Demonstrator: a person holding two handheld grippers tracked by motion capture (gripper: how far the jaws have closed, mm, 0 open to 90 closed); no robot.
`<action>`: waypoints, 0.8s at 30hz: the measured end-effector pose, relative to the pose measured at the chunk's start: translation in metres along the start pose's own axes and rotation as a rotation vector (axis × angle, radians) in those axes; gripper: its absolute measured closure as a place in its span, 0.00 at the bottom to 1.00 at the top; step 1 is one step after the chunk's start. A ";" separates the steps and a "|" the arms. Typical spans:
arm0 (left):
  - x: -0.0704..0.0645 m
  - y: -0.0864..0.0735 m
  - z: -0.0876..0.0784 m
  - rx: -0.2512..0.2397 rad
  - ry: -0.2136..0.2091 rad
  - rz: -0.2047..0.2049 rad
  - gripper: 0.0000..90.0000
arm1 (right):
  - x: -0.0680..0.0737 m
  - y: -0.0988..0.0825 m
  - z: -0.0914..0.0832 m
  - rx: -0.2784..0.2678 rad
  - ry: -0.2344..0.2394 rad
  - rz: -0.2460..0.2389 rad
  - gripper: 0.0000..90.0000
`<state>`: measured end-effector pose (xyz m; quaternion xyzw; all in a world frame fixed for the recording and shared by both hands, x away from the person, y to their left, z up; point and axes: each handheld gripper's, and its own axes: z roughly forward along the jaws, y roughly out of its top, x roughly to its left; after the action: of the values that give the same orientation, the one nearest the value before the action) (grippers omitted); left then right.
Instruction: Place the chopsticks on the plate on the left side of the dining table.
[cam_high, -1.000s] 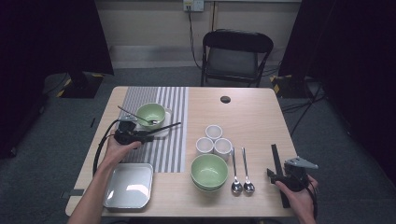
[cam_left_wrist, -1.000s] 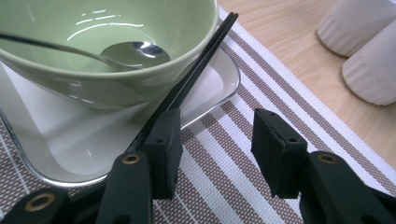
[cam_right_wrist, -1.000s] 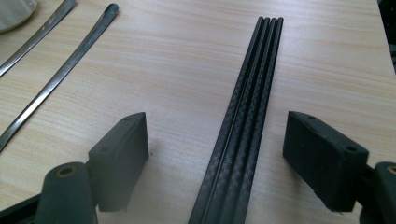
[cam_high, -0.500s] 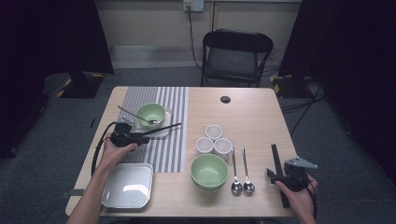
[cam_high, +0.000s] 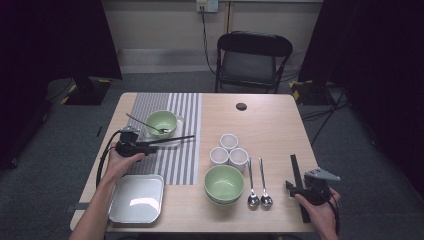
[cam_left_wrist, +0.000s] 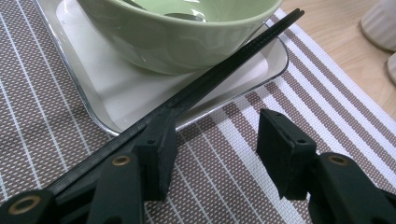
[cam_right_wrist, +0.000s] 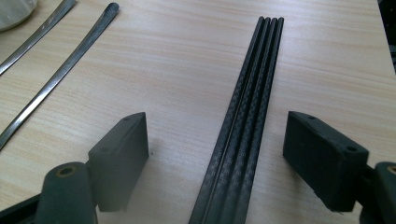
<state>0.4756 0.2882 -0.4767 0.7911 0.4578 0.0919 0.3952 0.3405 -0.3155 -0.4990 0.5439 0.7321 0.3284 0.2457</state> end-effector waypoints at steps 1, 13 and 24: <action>0.000 0.000 0.000 0.000 0.001 -0.004 0.52 | 0.000 0.000 0.000 0.000 0.000 0.000 0.24; 0.007 -0.004 -0.005 0.001 0.006 -0.030 0.47 | 0.000 0.000 0.000 0.000 0.001 0.001 0.24; 0.014 -0.016 -0.011 -0.005 0.013 -0.025 0.45 | 0.000 0.000 0.000 0.000 0.001 0.001 0.24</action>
<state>0.4678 0.3100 -0.4834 0.7839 0.4698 0.0930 0.3952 0.3405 -0.3154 -0.4990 0.5439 0.7319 0.3290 0.2453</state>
